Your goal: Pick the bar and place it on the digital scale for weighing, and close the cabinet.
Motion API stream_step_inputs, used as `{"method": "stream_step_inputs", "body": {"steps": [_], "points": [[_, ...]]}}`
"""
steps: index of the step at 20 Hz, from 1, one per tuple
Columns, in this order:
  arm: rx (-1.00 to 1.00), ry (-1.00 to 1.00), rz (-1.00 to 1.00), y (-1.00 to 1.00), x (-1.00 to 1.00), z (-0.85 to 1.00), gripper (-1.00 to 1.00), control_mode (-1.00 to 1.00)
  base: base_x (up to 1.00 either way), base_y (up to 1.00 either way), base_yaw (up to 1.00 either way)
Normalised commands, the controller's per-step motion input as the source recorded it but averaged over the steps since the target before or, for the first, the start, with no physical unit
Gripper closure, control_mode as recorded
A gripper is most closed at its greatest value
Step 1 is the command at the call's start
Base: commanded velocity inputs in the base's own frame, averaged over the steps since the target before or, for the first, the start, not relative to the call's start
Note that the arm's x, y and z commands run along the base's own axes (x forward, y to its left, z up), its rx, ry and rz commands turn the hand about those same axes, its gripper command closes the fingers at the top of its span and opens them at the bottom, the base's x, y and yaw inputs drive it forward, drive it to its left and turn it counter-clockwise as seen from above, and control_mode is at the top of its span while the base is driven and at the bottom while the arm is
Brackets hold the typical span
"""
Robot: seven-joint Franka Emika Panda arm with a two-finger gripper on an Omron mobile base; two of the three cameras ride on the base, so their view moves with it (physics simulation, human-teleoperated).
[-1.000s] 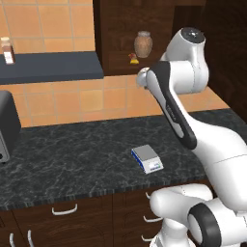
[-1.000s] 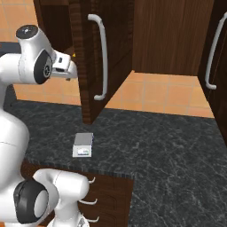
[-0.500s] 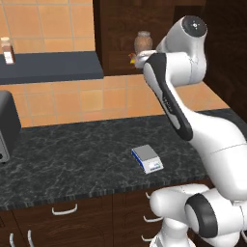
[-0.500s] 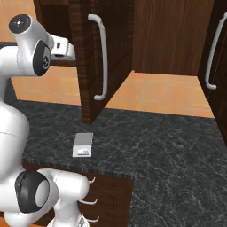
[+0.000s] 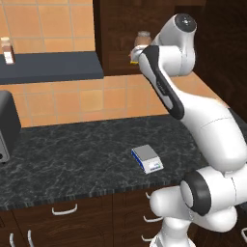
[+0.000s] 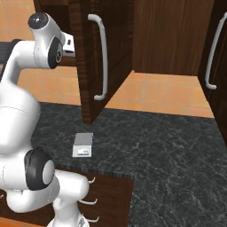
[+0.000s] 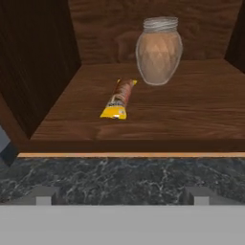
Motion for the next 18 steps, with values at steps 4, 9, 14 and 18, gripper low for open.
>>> {"method": "stream_step_inputs", "body": {"steps": [4,9,14,18], "points": [[0.01,0.0,0.0,-0.01,0.5,0.0,-1.0,-1.0,0.0,0.0,0.0],[0.0,0.0,0.0,0.0,0.52,-0.02,-1.0,-1.0,0.0,0.0,0.0],[0.0,0.04,0.0,0.0,0.48,-0.02,-1.0,-1.0,0.0,0.0,0.0],[0.0,0.03,0.0,0.03,0.21,-0.17,-1.0,-1.0,0.0,0.0,0.0]]}}
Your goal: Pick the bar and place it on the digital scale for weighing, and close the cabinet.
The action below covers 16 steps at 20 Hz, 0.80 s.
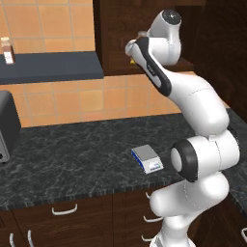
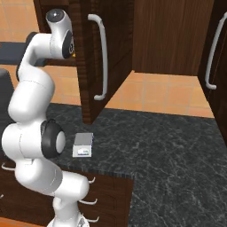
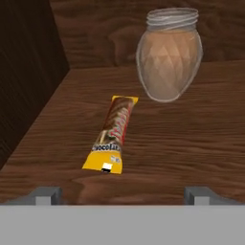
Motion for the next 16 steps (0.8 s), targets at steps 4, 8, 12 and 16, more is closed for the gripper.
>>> {"method": "stream_step_inputs", "body": {"steps": [4,8,12,16], "points": [[0.0,0.0,0.0,0.0,0.11,-0.1,-1.0,-1.0,0.0,0.0,0.0],[0.0,0.0,0.0,0.07,0.22,-0.18,-1.0,-1.0,0.0,0.0,0.0],[0.0,0.0,-0.01,0.29,0.27,-0.12,-1.0,-1.0,0.0,0.0,0.0],[0.0,0.0,-0.01,0.22,0.32,-0.03,-1.0,-1.0,0.0,0.0,0.0]]}}
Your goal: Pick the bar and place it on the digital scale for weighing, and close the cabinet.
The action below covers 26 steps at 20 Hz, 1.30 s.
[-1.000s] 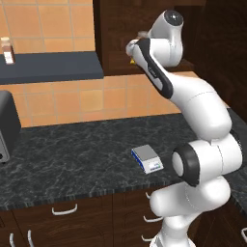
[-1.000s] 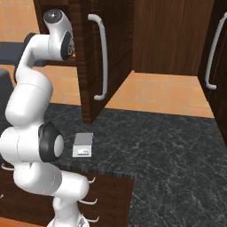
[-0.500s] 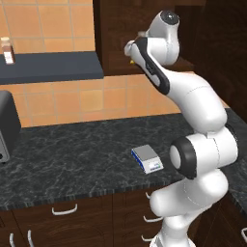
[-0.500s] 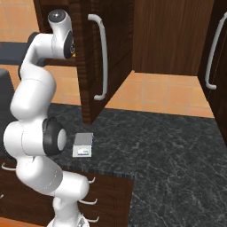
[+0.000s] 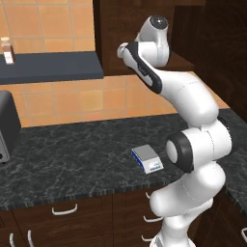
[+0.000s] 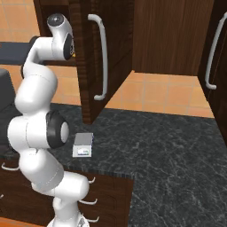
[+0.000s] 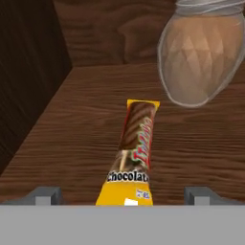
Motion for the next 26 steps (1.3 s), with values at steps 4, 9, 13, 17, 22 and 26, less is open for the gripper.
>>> {"method": "stream_step_inputs", "body": {"steps": [4,9,13,17,22,26], "points": [[0.01,0.07,0.0,-0.03,0.28,-0.02,-1.0,-1.0,0.0,0.0,0.0],[0.0,0.12,-0.03,0.0,0.17,-0.15,-1.0,-1.0,0.0,0.0,0.0],[0.0,0.05,-0.02,0.0,0.16,-0.18,-1.0,-1.0,0.0,0.0,0.0],[0.0,0.0,-0.01,0.0,0.21,-0.16,-1.0,-1.0,0.0,0.0,0.0],[0.0,0.0,0.0,0.0,0.19,-0.17,1.0,-1.0,0.0,0.0,0.0],[0.0,-0.01,0.0,0.0,0.03,-0.18,1.0,-1.0,0.0,0.0,0.0]]}}
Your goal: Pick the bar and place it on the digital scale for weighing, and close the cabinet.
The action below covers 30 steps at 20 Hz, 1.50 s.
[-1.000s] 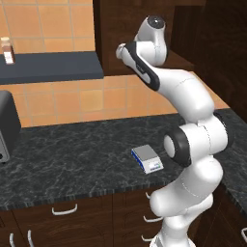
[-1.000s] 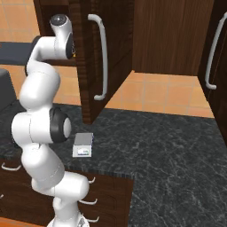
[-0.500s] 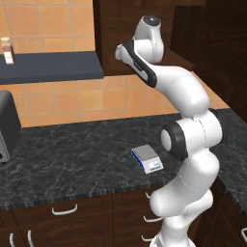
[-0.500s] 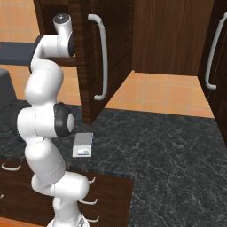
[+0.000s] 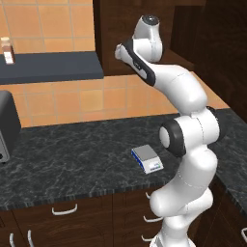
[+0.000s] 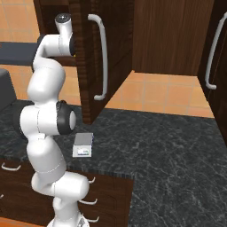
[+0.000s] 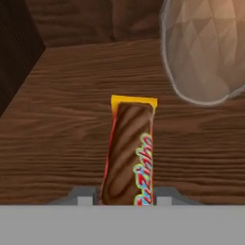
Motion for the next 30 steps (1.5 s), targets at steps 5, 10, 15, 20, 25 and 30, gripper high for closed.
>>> {"method": "stream_step_inputs", "body": {"steps": [5,10,15,20,25,30], "points": [[0.01,-0.08,0.0,0.07,-0.42,-0.09,1.0,-1.0,0.0,0.0,0.0],[0.02,-0.07,-0.01,0.26,-1.0,-0.11,1.0,-1.0,0.0,0.0,0.0],[0.01,-0.12,-0.09,0.12,-1.0,-0.11,1.0,-1.0,0.0,0.0,0.0],[0.15,0.01,-0.42,0.15,-1.0,-0.27,1.0,-1.0,0.0,0.0,0.0],[0.24,0.08,-0.57,0.02,-1.0,-0.38,1.0,-1.0,0.0,0.0,0.0],[0.28,0.12,-0.53,0.0,-0.97,-0.41,1.0,-1.0,0.0,0.0,0.0]]}}
